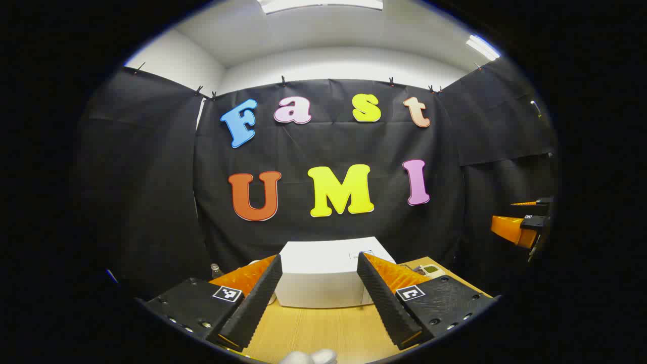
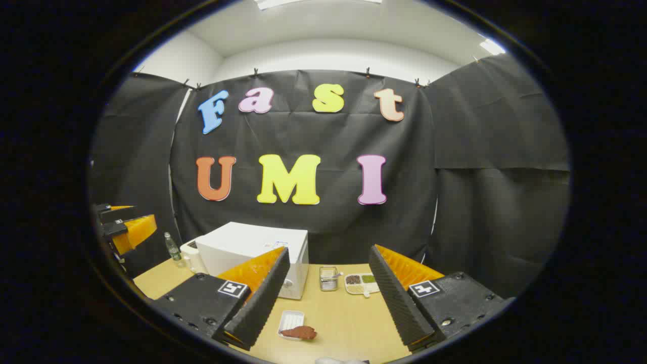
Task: Open the microwave oven with the left hand, put the food in, and close the microwave oven.
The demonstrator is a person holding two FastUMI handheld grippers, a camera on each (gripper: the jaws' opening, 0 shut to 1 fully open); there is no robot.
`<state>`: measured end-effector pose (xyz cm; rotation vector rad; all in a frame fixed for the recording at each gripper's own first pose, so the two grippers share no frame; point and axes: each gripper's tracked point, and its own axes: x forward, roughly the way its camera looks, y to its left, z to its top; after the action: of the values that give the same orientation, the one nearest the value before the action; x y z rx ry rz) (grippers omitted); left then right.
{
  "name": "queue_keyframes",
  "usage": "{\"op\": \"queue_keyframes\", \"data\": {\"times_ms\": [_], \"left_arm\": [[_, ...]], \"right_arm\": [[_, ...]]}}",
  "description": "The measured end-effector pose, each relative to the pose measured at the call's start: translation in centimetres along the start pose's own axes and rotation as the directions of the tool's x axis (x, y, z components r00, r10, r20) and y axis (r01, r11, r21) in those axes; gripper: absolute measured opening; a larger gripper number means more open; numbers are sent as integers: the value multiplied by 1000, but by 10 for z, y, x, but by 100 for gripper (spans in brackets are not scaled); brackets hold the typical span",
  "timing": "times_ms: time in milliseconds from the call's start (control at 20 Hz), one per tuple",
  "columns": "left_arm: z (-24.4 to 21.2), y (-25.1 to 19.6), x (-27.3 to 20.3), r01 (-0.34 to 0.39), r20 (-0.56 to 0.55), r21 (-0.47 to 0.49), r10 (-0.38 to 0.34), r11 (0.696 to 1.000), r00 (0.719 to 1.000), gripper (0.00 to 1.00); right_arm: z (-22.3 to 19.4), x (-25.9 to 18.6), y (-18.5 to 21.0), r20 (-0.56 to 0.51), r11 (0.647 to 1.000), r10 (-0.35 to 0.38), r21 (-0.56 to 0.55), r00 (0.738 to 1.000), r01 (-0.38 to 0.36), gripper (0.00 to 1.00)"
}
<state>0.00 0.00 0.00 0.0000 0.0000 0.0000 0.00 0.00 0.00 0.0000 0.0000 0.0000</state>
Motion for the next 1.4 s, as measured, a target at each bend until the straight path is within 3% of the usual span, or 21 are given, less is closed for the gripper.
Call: {"op": "queue_keyframes", "data": {"times_ms": [250, 300, 350, 450, 500, 550, 600, 650, 700, 750, 850, 900, 1400], "left_arm": [[-2, 1, 0, 0, -5, -4, 0, 1000, 1000, 88], [-3, 1, 0, 0, -7, -1, 0, 1000, 1000, 95], [-5, 1, 0, 4, -9, 0, -4, 1000, 1000, 88], [-6, 3, 3, 2, -11, 5, -2, 1000, 1000, 88], [-6, 4, 3, 1, -9, 4, -1, 1000, 1000, 95], [-6, 4, 4, -1, -9, 3, 1, 1000, 1000, 95], [-8, 3, 5, 0, -9, 2, 0, 1000, 1000, 88], [-11, 2, 7, -1, -10, 3, 1, 1000, 1000, 87], [-14, 2, 11, -3, -15, 6, 4, 1000, 1000, 88], [-18, 1, 13, -4, -23, 7, 4, 1000, 1000, 95], [-26, -3, 19, -1, -24, 5, 1, 1000, 1000, 100], [-32, -6, 23, 1, -31, 3, -1, 1000, 1000, 95], [-104, -70, 77, 90, -20, -27, -90, 996, 996, 95]], "right_arm": [[2, -1, 2, 11, 1000, 2, 7, 1000, -2, 95], [2, -1, 2, 10, 1000, 2, 7, 1000, -2, 95], [1, -2, 3, 10, 1000, 6, 5, 1000, -6, 95], [0, -2, 3, 8, 1000, 6, 1, 1000, -6, 95], [0, -1, 3, 4, 1000, 6, 0, 1000, -6, 95], [-1, -1, 3, 2, 1000, 8, -1, 1000, -8, 95], [1, 0, 3, 4, 1000, 7, -5, 1000, -7, 95], [2, 0, 1, 11, 1000, 0, -14, 1000, 0, 95], [4, 0, 0, 16, 1000, -1, -20, 1000, 1, 100], [4, 0, 1, 16, 1000, 0, -21, 1000, 0, 95], [4, 2, -1, 16, 1000, 2, -16, 1000, -2, 95], [4, 3, -3, 16, 1000, 1, -12, 1000, -1, 95], [-4, 9, -39, -6, 999, -33, 17, 999, 33, 95]]}}
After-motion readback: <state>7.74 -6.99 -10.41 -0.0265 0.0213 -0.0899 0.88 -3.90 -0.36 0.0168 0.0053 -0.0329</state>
